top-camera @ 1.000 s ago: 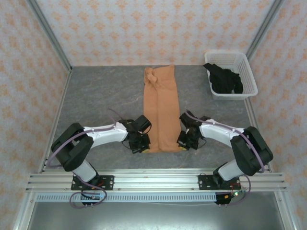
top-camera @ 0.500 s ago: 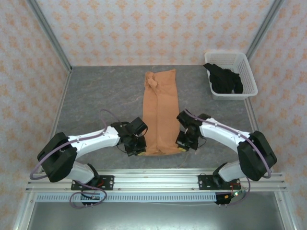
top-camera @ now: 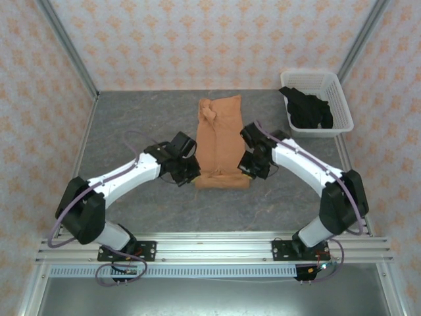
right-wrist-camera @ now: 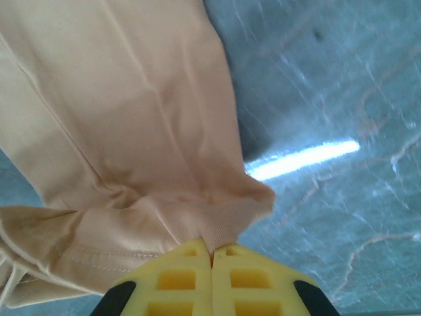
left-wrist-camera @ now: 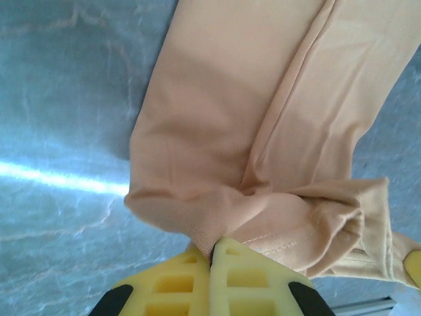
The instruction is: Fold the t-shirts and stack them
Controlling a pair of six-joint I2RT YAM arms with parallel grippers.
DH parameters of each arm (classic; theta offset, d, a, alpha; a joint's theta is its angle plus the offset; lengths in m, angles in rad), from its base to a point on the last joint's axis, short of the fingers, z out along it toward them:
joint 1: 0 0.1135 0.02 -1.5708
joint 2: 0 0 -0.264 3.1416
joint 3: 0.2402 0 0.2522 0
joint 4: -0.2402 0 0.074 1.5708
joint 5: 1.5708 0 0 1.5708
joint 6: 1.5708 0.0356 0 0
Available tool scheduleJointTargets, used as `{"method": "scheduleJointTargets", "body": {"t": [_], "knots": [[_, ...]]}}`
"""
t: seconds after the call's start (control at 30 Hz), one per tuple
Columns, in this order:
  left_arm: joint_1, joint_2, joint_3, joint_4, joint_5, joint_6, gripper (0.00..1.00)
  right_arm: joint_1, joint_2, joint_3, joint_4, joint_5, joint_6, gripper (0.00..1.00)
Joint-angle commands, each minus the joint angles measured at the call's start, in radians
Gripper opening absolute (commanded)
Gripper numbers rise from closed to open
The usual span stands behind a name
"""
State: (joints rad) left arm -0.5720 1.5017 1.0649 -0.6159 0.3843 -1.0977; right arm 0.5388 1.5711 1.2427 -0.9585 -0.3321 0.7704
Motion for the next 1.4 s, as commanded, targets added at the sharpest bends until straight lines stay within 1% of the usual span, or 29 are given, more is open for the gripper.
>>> {"method": "scheduleJointTargets", "body": {"t": [0.0,0.1,0.27,0.5,0.57,0.77,0.8,0.83,0.9,0.93,0.97,1.0,1.03,1.1,1.2,1.23,1.3,1.37], "knots": [[0.051,0.063,0.08,-0.036,-0.015,0.05,0.0,-0.029,0.082,0.126,-0.058,0.07,-0.071,0.0],[0.102,0.131,0.157,-0.047,-0.02,0.081,0.0,-0.056,0.182,0.248,-0.074,0.074,-0.111,0.0],[0.165,0.275,0.305,-0.042,0.016,0.13,0.0,-0.096,0.344,0.429,-0.094,0.083,-0.152,0.0],[0.207,0.494,0.546,-0.069,0.032,0.184,0.0,-0.137,0.533,0.618,-0.095,0.099,-0.161,0.0],[0.213,0.551,0.624,-0.114,0.023,0.21,0.0,-0.146,0.574,0.662,-0.097,0.105,-0.157,0.0],[0.234,0.665,0.744,-0.2,0.006,0.248,0.0,-0.161,0.682,0.751,-0.095,0.087,-0.143,0.0],[0.237,0.672,0.748,-0.204,0.002,0.25,0.03,-0.163,0.696,0.762,-0.096,0.09,-0.142,0.0],[0.243,0.678,0.747,-0.198,0.002,0.25,0.08,-0.167,0.708,0.776,-0.097,0.094,-0.141,0.02],[0.252,0.683,0.747,-0.185,0.0,0.246,0.17,-0.175,0.721,0.789,-0.085,0.092,-0.143,0.12],[0.257,0.679,0.75,-0.184,-0.012,0.249,0.24,-0.181,0.725,0.795,-0.079,0.093,-0.145,0.19],[0.259,0.671,0.753,-0.189,-0.034,0.252,0.3,-0.188,0.727,0.805,-0.078,0.095,-0.146,0.28],[0.261,0.66,0.753,-0.187,-0.053,0.252,0.37,-0.193,0.726,0.814,-0.077,0.095,-0.15,0.33],[0.261,0.641,0.748,-0.184,-0.078,0.252,0.41,-0.201,0.723,0.824,-0.077,0.097,-0.156,0.38],[0.259,0.586,0.72,-0.175,-0.12,0.247,0.43,-0.214,0.7,0.827,-0.069,0.108,-0.168,0.44],[0.256,0.46,0.588,-0.124,-0.159,0.219,0.44,-0.219,0.626,0.774,-0.035,0.137,-0.183,0.46],[0.255,0.418,0.533,-0.103,-0.152,0.204,0.44,-0.219,0.591,0.737,-0.016,0.142,-0.18,0.47],[0.249,0.338,0.415,-0.046,-0.114,0.175,0.41,-0.219,0.515,0.629,0.039,0.139,-0.162,0.47],[0.238,0.289,0.297,0.033,-0.041,0.13,0.34,-0.219,0.43,0.489,0.111,0.117,-0.133,0.4]]}}
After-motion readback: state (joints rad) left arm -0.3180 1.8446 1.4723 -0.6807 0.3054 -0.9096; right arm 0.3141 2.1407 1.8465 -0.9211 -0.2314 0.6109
